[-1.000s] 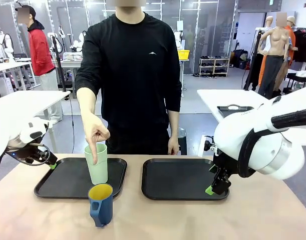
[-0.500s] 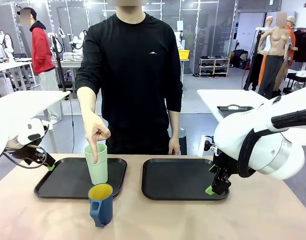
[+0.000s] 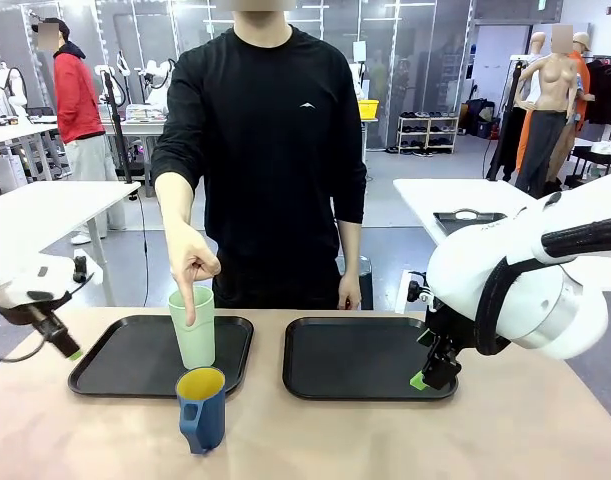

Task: Sort and store the cups by type.
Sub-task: Pick up the Handle plastic cup and place it into the empty Flat Tray.

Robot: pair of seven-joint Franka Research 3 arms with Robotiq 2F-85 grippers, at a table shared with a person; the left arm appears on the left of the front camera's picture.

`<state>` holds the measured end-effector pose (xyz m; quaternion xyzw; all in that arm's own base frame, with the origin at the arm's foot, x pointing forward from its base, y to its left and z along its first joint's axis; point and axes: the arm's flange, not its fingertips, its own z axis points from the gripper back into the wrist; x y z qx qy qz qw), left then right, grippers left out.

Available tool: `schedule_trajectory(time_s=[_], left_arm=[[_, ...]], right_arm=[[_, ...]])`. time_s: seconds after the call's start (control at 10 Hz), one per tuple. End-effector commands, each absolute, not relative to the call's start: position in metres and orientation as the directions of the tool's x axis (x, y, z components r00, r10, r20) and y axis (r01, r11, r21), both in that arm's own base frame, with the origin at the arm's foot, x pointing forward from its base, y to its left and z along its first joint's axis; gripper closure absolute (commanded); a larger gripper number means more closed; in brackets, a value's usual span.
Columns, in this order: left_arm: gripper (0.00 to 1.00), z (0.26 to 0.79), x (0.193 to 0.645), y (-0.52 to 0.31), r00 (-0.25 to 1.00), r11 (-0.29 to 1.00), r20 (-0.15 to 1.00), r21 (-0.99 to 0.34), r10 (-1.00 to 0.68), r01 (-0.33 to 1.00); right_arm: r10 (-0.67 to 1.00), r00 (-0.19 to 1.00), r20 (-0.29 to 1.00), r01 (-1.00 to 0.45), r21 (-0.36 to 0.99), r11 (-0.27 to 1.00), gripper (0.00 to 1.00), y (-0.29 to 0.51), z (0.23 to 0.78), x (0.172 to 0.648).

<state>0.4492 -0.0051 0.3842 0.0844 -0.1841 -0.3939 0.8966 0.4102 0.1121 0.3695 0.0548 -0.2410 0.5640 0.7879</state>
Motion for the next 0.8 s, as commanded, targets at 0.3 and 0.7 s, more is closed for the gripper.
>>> schedule_trajectory(time_s=[0.3, 0.7], left_arm=[[0.00, 0.383, 0.420, 0.016, 0.215, 0.239, 0.111, 0.305, -0.970, 0.922], [0.00, 0.374, 0.407, 0.014, 0.112, 0.125, 0.084, 0.172, -0.990, 0.977]], right_arm=[[0.856, 0.236, 0.459, -0.913, -0.197, 0.357, 0.00, 0.112, 0.366, 0.411], [0.856, 0.236, 0.459, -0.913, -0.197, 0.357, 0.00, 0.112, 0.366, 0.411]])
